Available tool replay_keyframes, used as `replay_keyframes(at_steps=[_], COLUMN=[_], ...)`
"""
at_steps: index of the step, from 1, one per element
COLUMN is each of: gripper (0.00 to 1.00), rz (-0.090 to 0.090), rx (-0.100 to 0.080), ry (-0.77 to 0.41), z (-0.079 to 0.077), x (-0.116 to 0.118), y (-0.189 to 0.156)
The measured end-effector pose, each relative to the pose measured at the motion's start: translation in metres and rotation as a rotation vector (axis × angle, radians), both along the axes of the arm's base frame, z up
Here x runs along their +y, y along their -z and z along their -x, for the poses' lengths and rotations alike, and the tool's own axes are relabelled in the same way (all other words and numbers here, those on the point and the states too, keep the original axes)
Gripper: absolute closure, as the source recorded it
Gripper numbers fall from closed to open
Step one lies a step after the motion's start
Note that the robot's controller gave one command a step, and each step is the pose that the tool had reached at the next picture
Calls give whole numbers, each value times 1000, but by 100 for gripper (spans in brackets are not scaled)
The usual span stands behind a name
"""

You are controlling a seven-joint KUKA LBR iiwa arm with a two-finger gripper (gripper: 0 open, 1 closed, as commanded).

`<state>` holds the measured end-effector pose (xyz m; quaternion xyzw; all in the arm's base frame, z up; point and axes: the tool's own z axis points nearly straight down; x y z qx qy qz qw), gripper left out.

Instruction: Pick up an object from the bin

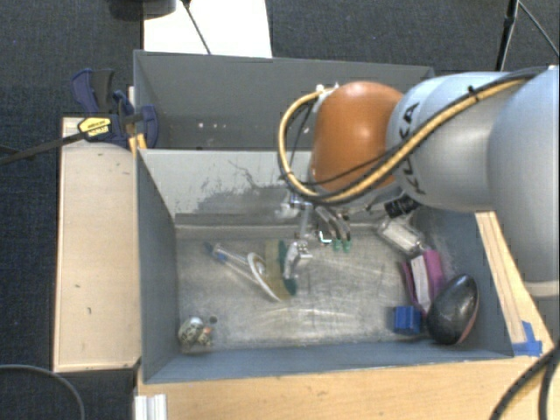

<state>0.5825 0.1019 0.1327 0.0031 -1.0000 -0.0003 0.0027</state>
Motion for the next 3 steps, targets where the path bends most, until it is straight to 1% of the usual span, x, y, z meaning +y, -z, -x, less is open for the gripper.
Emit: replay_keyframes(at_steps=[1,2,3], gripper=[0,100,100], rz=[-4,-1,-2], rx=[-15,10,-14], ry=[121,119,123], z=[0,6,-3], x=[-8,-6,-7], y=[52,52,-58])
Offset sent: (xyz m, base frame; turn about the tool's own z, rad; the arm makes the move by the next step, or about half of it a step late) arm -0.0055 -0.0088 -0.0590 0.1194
